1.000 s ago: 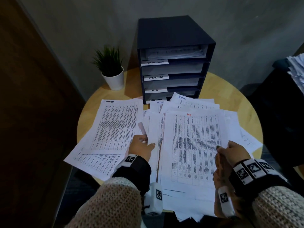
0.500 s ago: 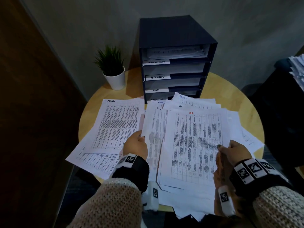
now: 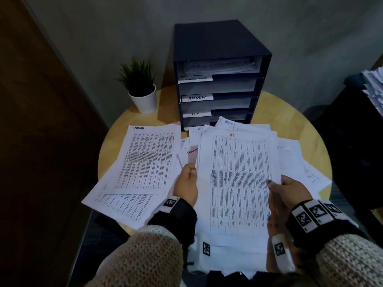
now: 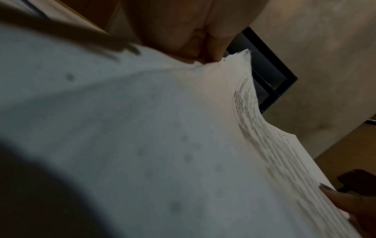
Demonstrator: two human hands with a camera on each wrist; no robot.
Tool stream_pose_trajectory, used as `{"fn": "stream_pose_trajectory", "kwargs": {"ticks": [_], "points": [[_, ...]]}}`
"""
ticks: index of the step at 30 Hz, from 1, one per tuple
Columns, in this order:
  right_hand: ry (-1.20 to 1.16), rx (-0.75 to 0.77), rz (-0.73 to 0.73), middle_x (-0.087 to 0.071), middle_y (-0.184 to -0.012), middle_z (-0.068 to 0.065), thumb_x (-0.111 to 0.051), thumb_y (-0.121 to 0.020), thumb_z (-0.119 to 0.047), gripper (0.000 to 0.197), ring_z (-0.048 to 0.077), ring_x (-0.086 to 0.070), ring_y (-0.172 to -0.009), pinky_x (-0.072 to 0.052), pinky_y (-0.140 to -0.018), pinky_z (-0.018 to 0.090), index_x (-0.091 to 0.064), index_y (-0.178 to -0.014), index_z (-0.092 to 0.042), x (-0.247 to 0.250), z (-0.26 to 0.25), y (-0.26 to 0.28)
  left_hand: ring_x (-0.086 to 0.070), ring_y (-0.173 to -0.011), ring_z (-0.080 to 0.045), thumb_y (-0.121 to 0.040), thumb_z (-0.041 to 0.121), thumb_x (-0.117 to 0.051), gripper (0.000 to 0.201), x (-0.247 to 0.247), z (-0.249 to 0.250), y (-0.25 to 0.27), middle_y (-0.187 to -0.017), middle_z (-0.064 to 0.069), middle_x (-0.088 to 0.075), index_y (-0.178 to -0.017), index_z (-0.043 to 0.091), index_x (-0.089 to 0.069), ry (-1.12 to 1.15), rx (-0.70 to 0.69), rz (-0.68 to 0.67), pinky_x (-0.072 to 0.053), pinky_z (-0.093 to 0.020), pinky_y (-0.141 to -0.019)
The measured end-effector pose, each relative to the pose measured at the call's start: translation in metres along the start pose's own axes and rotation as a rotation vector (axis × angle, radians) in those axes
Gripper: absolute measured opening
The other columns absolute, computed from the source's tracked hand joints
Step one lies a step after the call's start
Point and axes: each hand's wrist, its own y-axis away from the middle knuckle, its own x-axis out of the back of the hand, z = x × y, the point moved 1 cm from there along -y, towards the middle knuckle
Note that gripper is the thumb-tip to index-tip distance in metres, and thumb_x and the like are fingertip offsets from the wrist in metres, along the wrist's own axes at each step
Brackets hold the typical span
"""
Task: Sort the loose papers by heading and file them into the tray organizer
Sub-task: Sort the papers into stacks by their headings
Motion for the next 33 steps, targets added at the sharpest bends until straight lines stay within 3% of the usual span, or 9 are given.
{"fn": "stream_pose_trajectory", "kwargs": {"ticks": [5,8,12,15,18,21,25,31,33], "points": [[-0.080,-0.064,0.015,-0.065,-0.087,0.014,-0.062,-0.089,-0.017,0.018,0.028,-0.061,-0.085,-0.048,-0.089,0.042,-0.065,-0.100,-0.003,-0.001,0.007,-0.007,-0.053,-0.109,-0.013,-0.097,0.015,-0.049,0.023,-0.008,-0.001,0.006,-0.116,0.008,-0.057,-0.117,0.026,-0.047,-0.048,0.054,-0.113,-0.036,-0.022,-0.093],[-0.155,-0.089,0.071,-0.065,-0.084,0.014,-0.065,-0.086,-0.015,0.024,0.027,-0.060,-0.078,-0.048,-0.080,0.039,-0.063,-0.104,-0.001,-0.001,0.010,-0.010,-0.051,-0.115,-0.014,-0.096,0.005,-0.046,0.034,-0.010,-0.001,0.006,-0.125,0.006,-0.057,-0.106,0.037,-0.049,-0.010,0.065,-0.114,-0.037,-0.028,-0.098],[-0.183,-0.003,0.143,-0.056,-0.118,0.001,-0.064,-0.086,-0.030,0.049,0.025,-0.056,-0.109,-0.043,-0.095,0.039,-0.048,-0.131,-0.017,0.003,0.003,-0.005,-0.055,-0.115,-0.014,-0.093,-0.001,-0.049,0.036,-0.010,0.007,0.007,-0.114,0.009,-0.063,-0.101,0.034,-0.052,0.119,0.004,-0.087,-0.041,-0.031,-0.100],[-0.143,0.075,0.073,-0.062,-0.096,0.005,-0.064,-0.086,-0.030,0.022,0.026,-0.059,-0.097,-0.042,-0.084,0.036,-0.059,-0.098,-0.011,0.004,0.002,-0.005,-0.060,-0.107,-0.016,-0.093,0.001,-0.051,0.030,-0.009,0.008,0.007,-0.107,0.011,-0.065,-0.099,0.030,-0.053,0.183,0.009,-0.112,-0.046,-0.032,-0.095],[-0.077,0.048,0.104,-0.042,-0.062,0.021,-0.065,-0.086,-0.023,0.038,0.020,-0.042,-0.059,-0.032,-0.061,0.032,-0.039,-0.066,-0.005,0.006,0.005,-0.006,-0.062,-0.096,-0.014,-0.093,0.009,-0.055,0.022,-0.010,0.005,0.004,-0.099,0.011,-0.065,-0.091,0.031,-0.052,0.093,0.021,-0.100,-0.046,-0.026,-0.086],[0.050,-0.004,0.180,-0.040,-0.063,0.013,-0.057,-0.091,-0.017,0.035,0.023,-0.042,-0.061,-0.026,-0.055,0.032,-0.035,-0.065,-0.008,0.011,0.005,-0.010,-0.059,-0.096,-0.020,-0.086,0.019,-0.065,0.015,0.000,-0.006,-0.003,-0.097,0.005,-0.055,-0.085,0.029,-0.054,-0.206,0.054,0.154,-0.045,-0.025,-0.083],[0.148,-0.079,0.205,-0.044,-0.073,0.018,-0.056,-0.092,-0.018,0.032,0.026,-0.044,-0.070,-0.021,-0.056,0.034,-0.036,-0.071,-0.005,0.015,0.014,-0.018,-0.049,-0.120,-0.026,-0.079,0.026,-0.072,0.051,0.010,-0.022,-0.008,-0.132,-0.008,-0.046,-0.124,0.021,-0.048,-0.306,0.346,0.184,-0.040,-0.035,-0.103],[0.205,-0.076,0.197,-0.043,-0.069,0.017,-0.056,-0.092,-0.019,0.037,0.025,-0.043,-0.070,-0.025,-0.061,0.032,-0.033,-0.066,-0.007,0.012,0.018,-0.021,-0.056,-0.116,-0.017,-0.088,0.009,-0.062,0.074,0.006,-0.016,-0.004,-0.131,0.002,-0.056,-0.148,0.029,-0.023,-0.193,0.193,0.130,-0.041,-0.029,-0.103],[0.198,-0.084,0.180,-0.044,-0.070,0.017,-0.056,-0.092,-0.019,0.037,0.025,-0.043,-0.067,-0.026,-0.060,0.033,-0.033,-0.066,-0.007,0.012,0.019,-0.023,-0.057,-0.111,-0.015,-0.091,0.008,-0.057,0.055,0.004,-0.014,-0.002,-0.126,0.006,-0.058,-0.141,0.026,-0.042,-0.289,0.120,0.065,-0.040,-0.023,-0.099]]}}
